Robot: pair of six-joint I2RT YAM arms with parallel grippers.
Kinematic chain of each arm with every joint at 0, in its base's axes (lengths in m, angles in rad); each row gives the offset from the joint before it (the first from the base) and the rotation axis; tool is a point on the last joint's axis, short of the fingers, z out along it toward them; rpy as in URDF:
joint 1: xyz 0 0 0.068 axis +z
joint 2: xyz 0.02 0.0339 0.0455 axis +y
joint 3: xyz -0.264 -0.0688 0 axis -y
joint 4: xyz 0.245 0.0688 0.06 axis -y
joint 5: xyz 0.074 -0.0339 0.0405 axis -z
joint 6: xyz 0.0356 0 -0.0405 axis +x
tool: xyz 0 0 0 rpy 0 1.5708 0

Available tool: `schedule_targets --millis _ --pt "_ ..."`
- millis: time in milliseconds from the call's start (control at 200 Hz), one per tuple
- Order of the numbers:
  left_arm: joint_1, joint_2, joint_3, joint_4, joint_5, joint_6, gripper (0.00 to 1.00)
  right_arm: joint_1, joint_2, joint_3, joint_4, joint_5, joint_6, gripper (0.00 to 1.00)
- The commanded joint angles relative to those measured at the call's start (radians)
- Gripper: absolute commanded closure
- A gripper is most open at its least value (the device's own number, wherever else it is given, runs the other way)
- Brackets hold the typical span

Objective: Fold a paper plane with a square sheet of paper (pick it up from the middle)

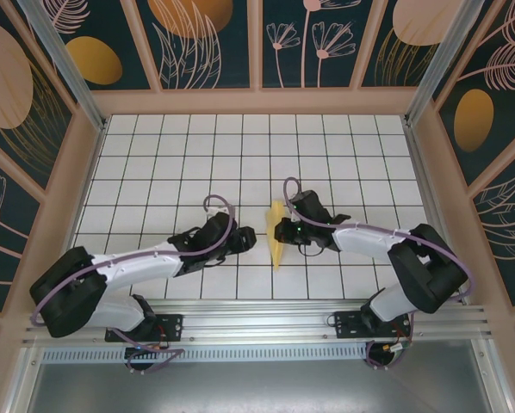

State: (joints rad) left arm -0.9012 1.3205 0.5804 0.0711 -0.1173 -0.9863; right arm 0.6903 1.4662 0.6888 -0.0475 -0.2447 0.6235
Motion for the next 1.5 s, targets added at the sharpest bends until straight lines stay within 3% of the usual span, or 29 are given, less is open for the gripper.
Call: schedule_targets --millis 0,325,621,831,991,1131,1361,1496 --pt "0.012 -0.061 -0.040 -0.087 -0.118 -0.047 0.44 0.026 -0.048 0.092 -0.229 0.195 -0.044 0.94" --pt "0.072 -0.262 -0.143 -0.166 -0.208 -0.102 0.28 0.134 0.089 0.328 -0.706 0.660 0.050 0.92" --pt "0.095 -0.473 -0.194 -0.286 -0.324 -0.175 0.23 0.299 0.445 0.575 -0.864 0.737 0.116 0.91" --pt "0.097 -0.598 -0.232 -0.332 -0.358 -0.207 0.21 0.403 0.668 0.788 -0.872 0.661 0.098 0.79" --pt "0.098 -0.634 -0.249 -0.347 -0.355 -0.219 0.20 0.410 0.663 0.809 -0.760 0.522 0.068 0.59" --pt "0.098 -0.626 -0.247 -0.344 -0.347 -0.216 0.20 0.397 0.549 0.726 -0.614 0.408 0.032 0.47" --pt "0.098 -0.589 -0.239 -0.307 -0.322 -0.201 0.19 0.349 0.229 0.502 -0.344 0.230 0.005 0.26" --pt "0.097 -0.534 -0.225 -0.260 -0.277 -0.171 0.19 0.283 0.065 0.358 -0.221 0.155 0.018 0.25"
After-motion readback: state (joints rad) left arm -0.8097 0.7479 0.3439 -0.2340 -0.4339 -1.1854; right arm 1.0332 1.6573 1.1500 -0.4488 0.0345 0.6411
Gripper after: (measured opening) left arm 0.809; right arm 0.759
